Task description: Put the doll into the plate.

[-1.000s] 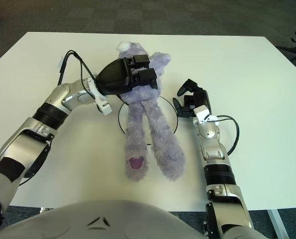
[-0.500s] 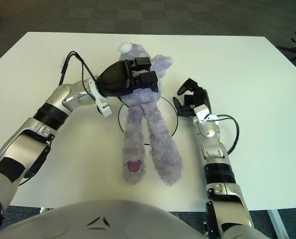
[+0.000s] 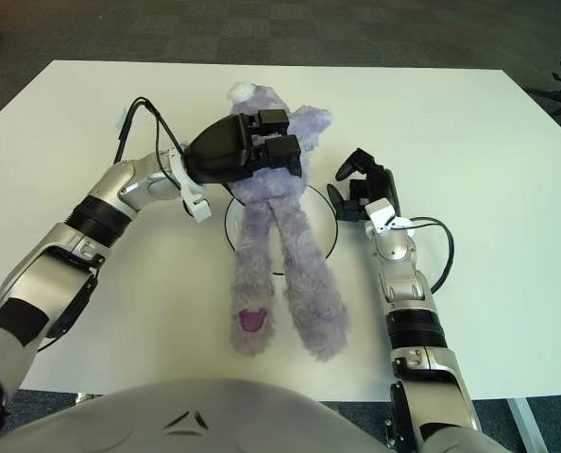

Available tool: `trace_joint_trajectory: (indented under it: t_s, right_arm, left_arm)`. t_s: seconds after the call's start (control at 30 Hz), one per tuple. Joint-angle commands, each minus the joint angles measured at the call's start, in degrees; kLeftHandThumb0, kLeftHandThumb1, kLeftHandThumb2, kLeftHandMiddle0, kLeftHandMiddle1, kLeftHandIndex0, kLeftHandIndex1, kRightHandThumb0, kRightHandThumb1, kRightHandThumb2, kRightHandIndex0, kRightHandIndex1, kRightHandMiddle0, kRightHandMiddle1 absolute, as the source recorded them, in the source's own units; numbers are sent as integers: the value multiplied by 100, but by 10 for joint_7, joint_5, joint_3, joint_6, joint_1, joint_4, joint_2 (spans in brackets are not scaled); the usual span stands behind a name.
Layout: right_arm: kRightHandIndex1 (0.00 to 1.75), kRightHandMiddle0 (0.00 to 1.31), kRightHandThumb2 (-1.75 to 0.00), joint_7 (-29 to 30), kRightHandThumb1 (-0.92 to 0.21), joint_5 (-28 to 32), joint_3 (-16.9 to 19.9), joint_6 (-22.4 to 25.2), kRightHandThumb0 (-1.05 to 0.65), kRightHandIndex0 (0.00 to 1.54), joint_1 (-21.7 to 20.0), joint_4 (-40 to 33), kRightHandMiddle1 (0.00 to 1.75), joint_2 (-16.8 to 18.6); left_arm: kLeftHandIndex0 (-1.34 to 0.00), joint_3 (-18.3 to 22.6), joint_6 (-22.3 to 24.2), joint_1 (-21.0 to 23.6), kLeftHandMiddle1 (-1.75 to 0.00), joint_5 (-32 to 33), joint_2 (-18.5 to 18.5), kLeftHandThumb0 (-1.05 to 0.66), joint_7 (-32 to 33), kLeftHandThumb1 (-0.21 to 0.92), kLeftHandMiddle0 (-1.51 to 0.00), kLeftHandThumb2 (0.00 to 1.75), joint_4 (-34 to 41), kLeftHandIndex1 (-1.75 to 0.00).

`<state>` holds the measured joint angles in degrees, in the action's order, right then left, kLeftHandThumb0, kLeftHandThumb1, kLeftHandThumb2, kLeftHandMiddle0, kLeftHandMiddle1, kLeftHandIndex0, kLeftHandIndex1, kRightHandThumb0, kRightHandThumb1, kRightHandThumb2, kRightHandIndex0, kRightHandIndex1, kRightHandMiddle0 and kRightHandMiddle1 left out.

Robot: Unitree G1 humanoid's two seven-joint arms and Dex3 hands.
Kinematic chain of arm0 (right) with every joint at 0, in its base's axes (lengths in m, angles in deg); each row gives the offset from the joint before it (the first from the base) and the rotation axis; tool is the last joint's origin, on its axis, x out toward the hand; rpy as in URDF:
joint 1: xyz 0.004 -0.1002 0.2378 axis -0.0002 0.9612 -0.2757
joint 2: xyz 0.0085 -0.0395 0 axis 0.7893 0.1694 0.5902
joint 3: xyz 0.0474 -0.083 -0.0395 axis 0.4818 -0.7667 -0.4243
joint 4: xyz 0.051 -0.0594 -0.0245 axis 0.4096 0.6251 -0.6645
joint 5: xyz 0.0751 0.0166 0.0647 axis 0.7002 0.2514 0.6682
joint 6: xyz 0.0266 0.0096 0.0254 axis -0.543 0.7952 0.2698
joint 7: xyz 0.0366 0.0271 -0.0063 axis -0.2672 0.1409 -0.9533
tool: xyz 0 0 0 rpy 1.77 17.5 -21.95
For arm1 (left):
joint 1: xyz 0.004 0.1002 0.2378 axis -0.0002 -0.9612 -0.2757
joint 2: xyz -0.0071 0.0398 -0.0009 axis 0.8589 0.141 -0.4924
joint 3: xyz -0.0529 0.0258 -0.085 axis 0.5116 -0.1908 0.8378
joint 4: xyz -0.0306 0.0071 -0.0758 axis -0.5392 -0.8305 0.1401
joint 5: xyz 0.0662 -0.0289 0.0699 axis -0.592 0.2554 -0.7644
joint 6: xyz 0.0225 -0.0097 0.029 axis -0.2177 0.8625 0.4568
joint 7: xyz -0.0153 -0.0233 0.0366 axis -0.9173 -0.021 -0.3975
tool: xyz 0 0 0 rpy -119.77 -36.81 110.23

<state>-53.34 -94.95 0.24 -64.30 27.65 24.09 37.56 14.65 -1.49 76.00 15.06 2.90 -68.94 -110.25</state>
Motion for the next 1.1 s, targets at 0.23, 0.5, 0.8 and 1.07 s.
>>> trace_joint_trajectory:
  t_s: [0.23,0.5,0.8,1.07]
  right_arm:
    - [175,55,-121,-7,-40,-12,-8,41,-45,109,22,26,175,1]
    - [175,57,-124,-4,-37,-13,-7,35,-46,112,21,26,175,-1]
    - [175,57,-125,21,-37,-32,-10,21,-46,111,23,30,175,-2]
    - [175,56,-122,47,-39,-58,-16,13,-46,108,27,22,175,2]
  left_arm:
    - [-24,-7,29,-14,-168,71,4,0,-105,84,-24,59,16,-162]
    - [-19,-1,31,-11,-156,49,5,-17,-111,92,-13,50,26,-168]
    - [-2,-1,24,-7,-111,24,10,-58,-101,74,-7,71,28,-119]
    - [0,-1,12,-4,-85,20,12,-67,-98,80,-8,64,23,-94]
